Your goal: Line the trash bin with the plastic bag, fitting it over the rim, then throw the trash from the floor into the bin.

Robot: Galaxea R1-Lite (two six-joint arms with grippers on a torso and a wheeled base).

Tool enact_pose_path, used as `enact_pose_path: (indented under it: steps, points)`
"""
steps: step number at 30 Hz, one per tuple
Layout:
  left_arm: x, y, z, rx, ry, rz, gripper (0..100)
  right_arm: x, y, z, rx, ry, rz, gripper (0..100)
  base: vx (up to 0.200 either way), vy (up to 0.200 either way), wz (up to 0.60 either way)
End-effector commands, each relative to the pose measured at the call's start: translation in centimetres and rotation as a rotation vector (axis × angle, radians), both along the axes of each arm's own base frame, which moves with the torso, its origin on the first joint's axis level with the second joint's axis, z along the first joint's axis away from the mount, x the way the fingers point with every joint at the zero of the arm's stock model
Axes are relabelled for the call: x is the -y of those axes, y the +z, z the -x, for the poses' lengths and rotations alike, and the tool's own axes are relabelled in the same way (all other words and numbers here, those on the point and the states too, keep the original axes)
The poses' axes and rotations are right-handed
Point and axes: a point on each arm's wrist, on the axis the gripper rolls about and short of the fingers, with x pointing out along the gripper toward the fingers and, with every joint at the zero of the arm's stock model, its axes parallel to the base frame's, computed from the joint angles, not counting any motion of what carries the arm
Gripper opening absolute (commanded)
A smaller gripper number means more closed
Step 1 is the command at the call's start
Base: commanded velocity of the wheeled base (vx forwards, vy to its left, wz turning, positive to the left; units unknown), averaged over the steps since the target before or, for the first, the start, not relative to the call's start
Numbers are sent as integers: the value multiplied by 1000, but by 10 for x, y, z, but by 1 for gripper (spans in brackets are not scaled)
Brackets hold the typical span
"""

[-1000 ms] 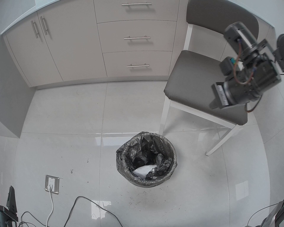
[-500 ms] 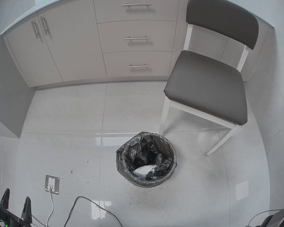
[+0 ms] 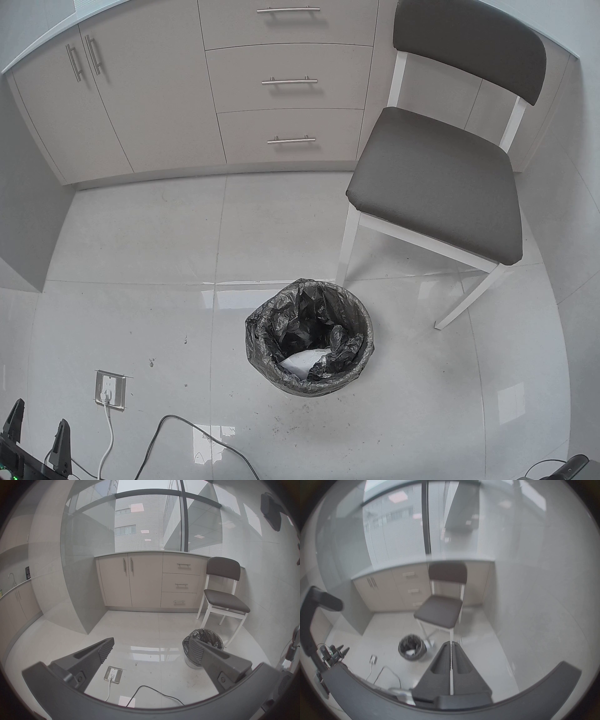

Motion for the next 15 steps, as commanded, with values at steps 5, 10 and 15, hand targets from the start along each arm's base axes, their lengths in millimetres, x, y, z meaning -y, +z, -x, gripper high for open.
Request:
enact_pose_path:
  steps: [5, 10, 15]
  points:
    - [0, -5, 0, -2, -6, -9, 100, -23, -120, 134, 511, -51, 12, 0, 0, 0, 0]
    - [0, -5, 0, -2, -6, -9, 100, -6, -148, 70, 382, 14, 4, 0, 0, 0, 0]
    - [0, -5, 0, -2, -6, -9, 100, -7, -166, -26, 269, 18, -46, 0, 0, 0, 0]
